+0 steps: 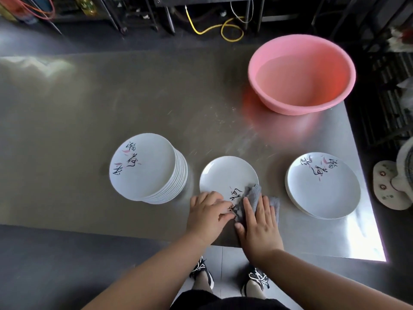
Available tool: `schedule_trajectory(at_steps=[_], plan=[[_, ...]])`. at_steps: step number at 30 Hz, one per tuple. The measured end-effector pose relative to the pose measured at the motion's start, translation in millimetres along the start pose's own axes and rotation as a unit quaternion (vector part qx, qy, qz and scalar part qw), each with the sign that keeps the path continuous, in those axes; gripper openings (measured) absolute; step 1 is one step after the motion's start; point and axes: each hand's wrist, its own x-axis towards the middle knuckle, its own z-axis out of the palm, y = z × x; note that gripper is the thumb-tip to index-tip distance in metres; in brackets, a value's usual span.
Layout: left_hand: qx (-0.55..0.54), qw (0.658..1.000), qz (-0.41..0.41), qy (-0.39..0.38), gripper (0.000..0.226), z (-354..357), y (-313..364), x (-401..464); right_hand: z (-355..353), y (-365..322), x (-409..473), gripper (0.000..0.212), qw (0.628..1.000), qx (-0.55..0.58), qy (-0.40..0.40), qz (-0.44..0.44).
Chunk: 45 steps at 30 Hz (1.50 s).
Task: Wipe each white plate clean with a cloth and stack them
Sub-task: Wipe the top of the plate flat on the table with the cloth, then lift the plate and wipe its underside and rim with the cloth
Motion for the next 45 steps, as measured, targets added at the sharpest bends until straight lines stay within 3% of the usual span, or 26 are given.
schedule_trajectory(at_steps=[2, 7, 13, 16, 20, 26, 30, 33, 35, 37, 40, 45], plan=[[0.015, 1.0, 0.01, -0.001, 0.04, 0, -2, -3, -9, 4, 12, 0.083, 1.0, 0.009, 0.011, 0.004], [0.029, 0.999, 0.04, -0.013, 0.031, -5, -9, -5, -28, 10, 39, 0.079, 1.0, 0.005, 0.02, 0.017], [0.03, 0.999, 0.02, -0.02, 0.031, -8, 0, -1, 3, 0, -4, 0.078, 0.997, -0.054, 0.017, -0.053], [0.034, 0.999, 0.009, -0.017, 0.032, -7, 4, -1, -10, 3, 20, 0.079, 0.999, -0.004, 0.033, -0.021], [0.015, 1.0, -0.01, -0.012, 0.029, -6, 7, -3, -16, 2, 42, 0.062, 0.996, 0.054, 0.065, -0.001], [0.022, 1.0, -0.004, -0.017, 0.027, -8, 8, -1, 3, 26, 6, 0.074, 0.985, 0.027, 0.114, -0.127], [0.028, 0.998, -0.003, -0.052, 0.03, -16, 11, -1, -16, 29, 7, 0.044, 0.977, 0.089, 0.143, -0.129], [0.023, 0.998, 0.005, -0.057, 0.039, -30, 14, 2, -49, 16, 16, 0.017, 0.988, 0.123, 0.094, -0.011], [0.03, 0.998, -0.027, -0.053, 0.047, -40, 17, 6, -69, 11, 29, 0.017, 0.995, 0.085, 0.023, 0.055], [0.06, 0.988, -0.114, -0.086, 0.066, -51, 18, 14, -88, 5, 43, 0.023, 0.993, 0.046, -0.003, 0.104], [0.094, 0.967, -0.181, -0.15, 0.089, -62, 16, 27, -112, -6, 64, 0.029, 0.99, 0.02, -0.036, 0.137], [0.144, 0.945, -0.232, -0.182, 0.078, -70, 13, 54, -130, -21, 99, 0.032, 0.975, -0.054, -0.187, 0.105]])
